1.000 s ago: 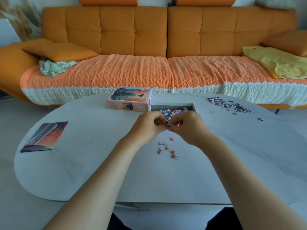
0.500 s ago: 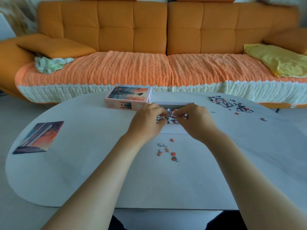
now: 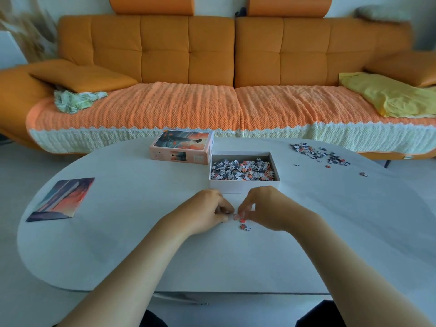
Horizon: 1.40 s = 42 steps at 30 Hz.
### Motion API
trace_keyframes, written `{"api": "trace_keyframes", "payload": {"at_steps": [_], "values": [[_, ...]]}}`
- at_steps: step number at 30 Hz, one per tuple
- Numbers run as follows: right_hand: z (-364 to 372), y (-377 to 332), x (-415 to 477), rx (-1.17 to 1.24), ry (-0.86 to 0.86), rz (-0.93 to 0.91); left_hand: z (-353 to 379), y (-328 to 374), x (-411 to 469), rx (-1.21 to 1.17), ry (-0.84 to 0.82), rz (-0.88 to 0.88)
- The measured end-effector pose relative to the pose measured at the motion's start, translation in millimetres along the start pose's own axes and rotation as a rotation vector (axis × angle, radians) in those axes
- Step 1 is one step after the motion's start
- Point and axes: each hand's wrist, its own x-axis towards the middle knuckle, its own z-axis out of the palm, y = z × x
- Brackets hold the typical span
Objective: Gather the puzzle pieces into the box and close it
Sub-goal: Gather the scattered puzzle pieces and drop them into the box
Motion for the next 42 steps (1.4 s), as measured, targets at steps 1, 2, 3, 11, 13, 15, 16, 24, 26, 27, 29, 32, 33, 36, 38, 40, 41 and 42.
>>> {"api": "trace_keyframes", "payload": {"at_steps": [1,2,3,11,13,15,16,24,26,27,29,32,33,36,38,40,41,42], "values": [[-0.9,-0.5,-2.5,0.018,-0.012,-0.005,1.0,1.4,-1.4,-0.014,0.003,0.006],[-2.1,-0.5,-5.0,0.031,-0.025,-0.013,1.3,2.3,-2.8,-0.029,0.001,0.005],[-3.3,0.3,-7.1,0.046,-0.042,-0.016,0.9,1.6,-4.2,-0.045,-0.005,-0.007],[-1.4,-1.3,-8.6,0.109,-0.075,0.025,-1.4,-8.0,-8.3,-0.029,-0.024,-0.014],[1.9,-2.4,-5.1,0.168,-0.047,0.053,1.4,-5.2,-6.5,-0.059,0.020,-0.017],[3.4,-4.0,-2.3,0.214,-0.030,0.078,3.1,-2.9,-5.0,-0.078,0.047,-0.034],[3.9,-4.3,-1.1,0.227,-0.027,0.084,3.5,-2.1,-4.4,-0.080,0.050,-0.043],[4.1,-6.8,-0.7,0.193,-0.020,0.096,-2.2,6.7,-9.3,-0.017,-0.014,-0.052],[5.0,-7.1,1.5,0.178,-0.009,0.098,-0.6,11.7,-8.5,-0.013,0.028,-0.043],[5.2,-7.6,2.5,0.176,-0.005,0.105,0.2,12.9,-7.5,-0.025,0.042,-0.051],[5.7,-8.5,3.9,0.173,-0.004,0.118,1.2,13.9,-6.3,-0.043,0.044,-0.074],[6.3,-8.8,4.4,0.163,-0.003,0.113,2.8,13.2,-6.9,-0.106,0.044,-0.104],[6.4,-8.6,4.4,0.166,-0.003,0.112,3.6,12.7,-7.2,-0.133,0.043,-0.117],[8.2,-6.1,4.8,0.172,-0.018,0.116,4.7,11.6,-8.3,-0.198,0.039,-0.146],[8.4,-5.1,5.4,0.181,-0.028,0.126,4.5,11.9,-8.7,-0.216,0.039,-0.144],[7.5,-5.0,6.6,0.184,-0.039,0.135,3.9,12.3,-9.3,-0.214,0.041,-0.138],[6.7,-5.6,6.9,0.183,-0.046,0.137,3.7,12.5,-9.5,-0.205,0.040,-0.135],[6.2,-6.5,7.1,0.183,-0.052,0.137,3.5,12.6,-9.9,-0.197,0.040,-0.132]]}}
